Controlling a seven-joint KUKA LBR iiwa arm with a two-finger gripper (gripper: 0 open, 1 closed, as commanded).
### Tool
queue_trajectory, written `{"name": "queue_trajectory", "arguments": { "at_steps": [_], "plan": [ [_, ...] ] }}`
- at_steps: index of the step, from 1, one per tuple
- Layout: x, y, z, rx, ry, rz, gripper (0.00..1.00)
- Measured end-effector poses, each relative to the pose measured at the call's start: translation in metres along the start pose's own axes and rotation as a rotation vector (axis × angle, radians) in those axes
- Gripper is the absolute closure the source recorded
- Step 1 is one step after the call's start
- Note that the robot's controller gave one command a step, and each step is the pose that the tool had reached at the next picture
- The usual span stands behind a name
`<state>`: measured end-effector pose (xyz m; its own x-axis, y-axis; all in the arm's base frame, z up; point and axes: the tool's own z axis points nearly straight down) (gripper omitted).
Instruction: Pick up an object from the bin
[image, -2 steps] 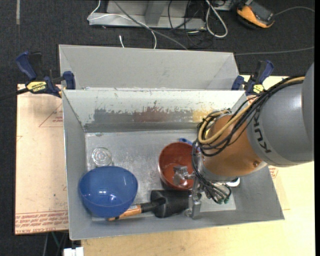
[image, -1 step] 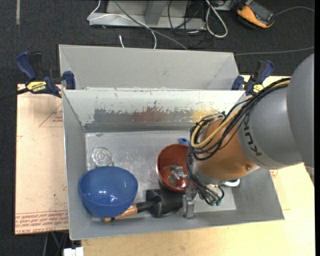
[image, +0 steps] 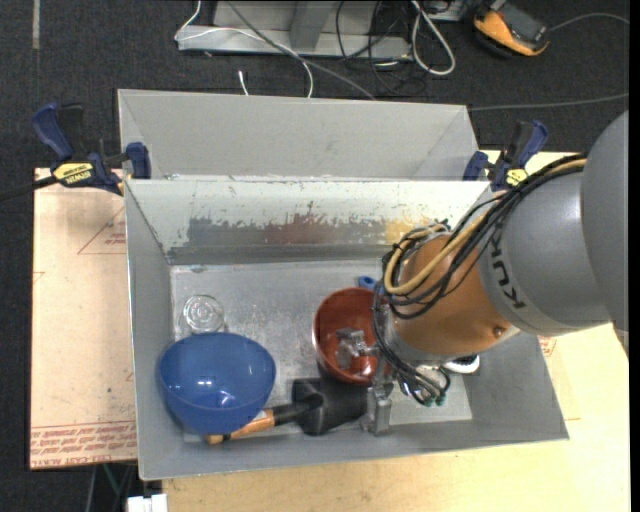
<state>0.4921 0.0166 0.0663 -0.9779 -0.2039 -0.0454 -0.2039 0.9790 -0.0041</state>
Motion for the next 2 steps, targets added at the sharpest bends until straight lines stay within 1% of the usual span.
{"name": "queue_trajectory", "arguments": {
  "at_steps": [1, 2],
  "plan": [
    [0.0007, 0.0011, -0.0004, 0.001, 0.000, 0.038, 0.00],
    [-0.0033, -0.0011, -0.0045, 0.002, -0.008, 0.004, 1.00]
  ]
}}
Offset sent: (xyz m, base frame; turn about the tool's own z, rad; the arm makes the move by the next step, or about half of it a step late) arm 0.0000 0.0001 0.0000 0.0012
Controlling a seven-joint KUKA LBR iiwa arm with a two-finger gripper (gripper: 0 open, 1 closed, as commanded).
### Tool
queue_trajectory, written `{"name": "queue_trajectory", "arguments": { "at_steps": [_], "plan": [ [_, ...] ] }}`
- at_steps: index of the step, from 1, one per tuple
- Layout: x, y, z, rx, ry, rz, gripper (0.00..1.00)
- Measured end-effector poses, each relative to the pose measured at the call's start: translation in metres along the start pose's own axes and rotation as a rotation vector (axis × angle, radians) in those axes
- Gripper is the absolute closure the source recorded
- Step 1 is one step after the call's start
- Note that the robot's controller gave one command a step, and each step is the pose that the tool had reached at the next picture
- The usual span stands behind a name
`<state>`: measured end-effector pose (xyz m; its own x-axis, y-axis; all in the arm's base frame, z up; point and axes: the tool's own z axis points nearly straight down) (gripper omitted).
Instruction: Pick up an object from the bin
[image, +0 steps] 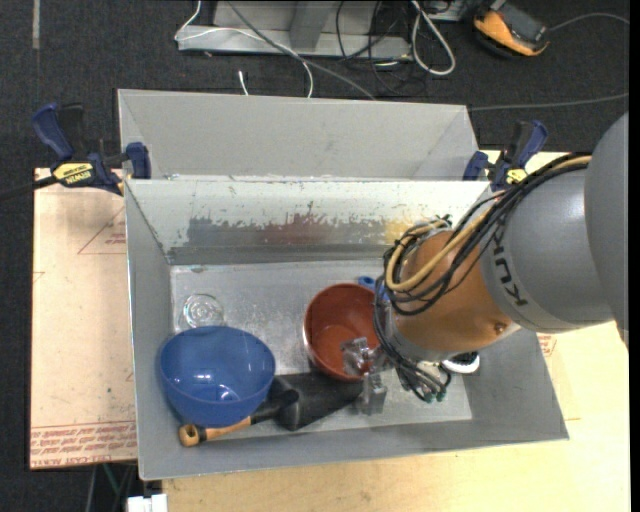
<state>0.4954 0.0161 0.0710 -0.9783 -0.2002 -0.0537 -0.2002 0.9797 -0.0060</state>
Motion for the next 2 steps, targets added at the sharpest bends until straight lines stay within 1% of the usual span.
{"name": "queue_trajectory", "arguments": {
  "at_steps": [1, 2],
  "plan": [
    [0.000, 0.000, 0.000, 0.000, 0.000, 0.000, 1.00],
    [0.000, 0.000, -0.011, 0.000, -0.001, 0.000, 1.00]
  ]
}}
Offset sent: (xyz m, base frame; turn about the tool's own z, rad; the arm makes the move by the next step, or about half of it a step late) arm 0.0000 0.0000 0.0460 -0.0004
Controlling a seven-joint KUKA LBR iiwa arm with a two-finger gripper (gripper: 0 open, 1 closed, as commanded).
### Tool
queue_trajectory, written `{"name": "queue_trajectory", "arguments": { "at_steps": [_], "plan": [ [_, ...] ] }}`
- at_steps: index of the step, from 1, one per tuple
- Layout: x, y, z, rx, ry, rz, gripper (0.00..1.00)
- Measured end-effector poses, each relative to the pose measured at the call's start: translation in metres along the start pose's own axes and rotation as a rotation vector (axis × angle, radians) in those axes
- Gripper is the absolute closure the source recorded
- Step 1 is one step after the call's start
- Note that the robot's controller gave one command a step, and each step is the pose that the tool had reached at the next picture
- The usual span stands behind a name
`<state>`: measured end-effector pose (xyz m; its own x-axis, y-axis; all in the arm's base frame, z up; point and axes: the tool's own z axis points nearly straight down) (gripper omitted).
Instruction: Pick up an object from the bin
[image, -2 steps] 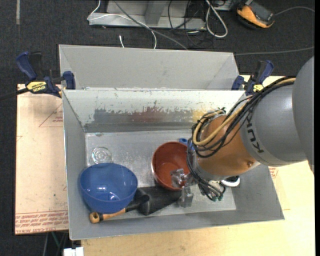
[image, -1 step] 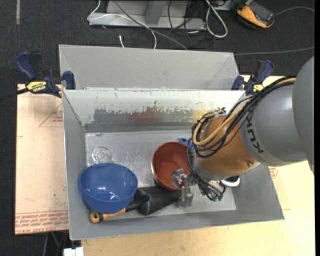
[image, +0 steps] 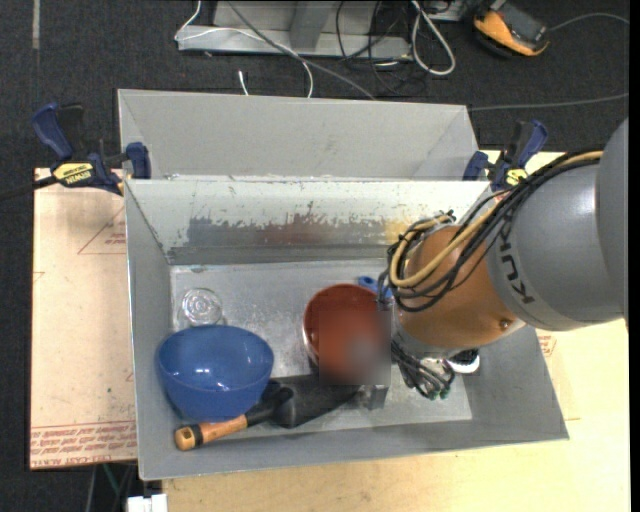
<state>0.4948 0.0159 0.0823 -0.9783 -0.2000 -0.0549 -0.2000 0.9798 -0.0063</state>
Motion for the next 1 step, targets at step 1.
{"name": "queue_trajectory", "arguments": {
  "at_steps": [1],
  "plan": [
    [-0.0019, 0.0003, -0.0301, -0.001, 0.000, 0.000, 1.00]
  ]
}}
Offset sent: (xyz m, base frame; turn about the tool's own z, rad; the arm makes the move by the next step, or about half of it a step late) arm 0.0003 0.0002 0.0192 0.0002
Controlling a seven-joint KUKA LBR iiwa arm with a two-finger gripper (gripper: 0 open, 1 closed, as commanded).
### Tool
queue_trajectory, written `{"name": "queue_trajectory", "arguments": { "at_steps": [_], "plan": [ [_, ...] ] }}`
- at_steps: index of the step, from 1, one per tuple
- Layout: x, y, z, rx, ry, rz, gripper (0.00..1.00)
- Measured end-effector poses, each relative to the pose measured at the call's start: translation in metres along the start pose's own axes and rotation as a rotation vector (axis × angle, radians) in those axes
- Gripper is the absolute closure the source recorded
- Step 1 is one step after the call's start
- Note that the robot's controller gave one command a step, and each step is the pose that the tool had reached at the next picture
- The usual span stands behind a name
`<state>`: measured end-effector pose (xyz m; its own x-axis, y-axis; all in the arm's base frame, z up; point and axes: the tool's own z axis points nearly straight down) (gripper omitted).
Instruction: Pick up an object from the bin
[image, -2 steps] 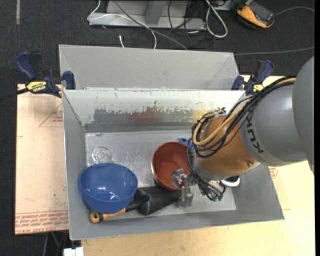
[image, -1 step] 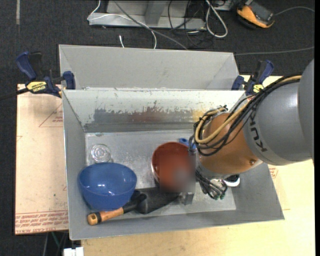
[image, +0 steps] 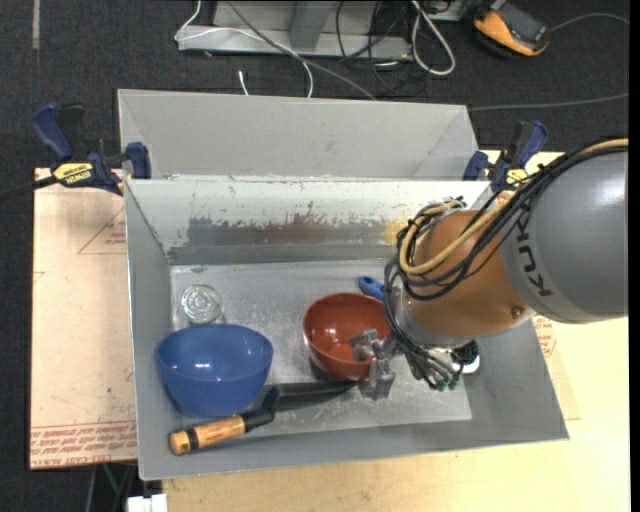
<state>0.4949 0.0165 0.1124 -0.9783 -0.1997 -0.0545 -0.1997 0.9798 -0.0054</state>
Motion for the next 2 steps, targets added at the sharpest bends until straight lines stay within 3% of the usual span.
{"name": "queue_trajectory", "arguments": {
  "at_steps": [2],
  "plan": [
    [-0.002, 0.001, -0.062, -0.002, 0.005, 0.001, 1.00]
  ]
}}
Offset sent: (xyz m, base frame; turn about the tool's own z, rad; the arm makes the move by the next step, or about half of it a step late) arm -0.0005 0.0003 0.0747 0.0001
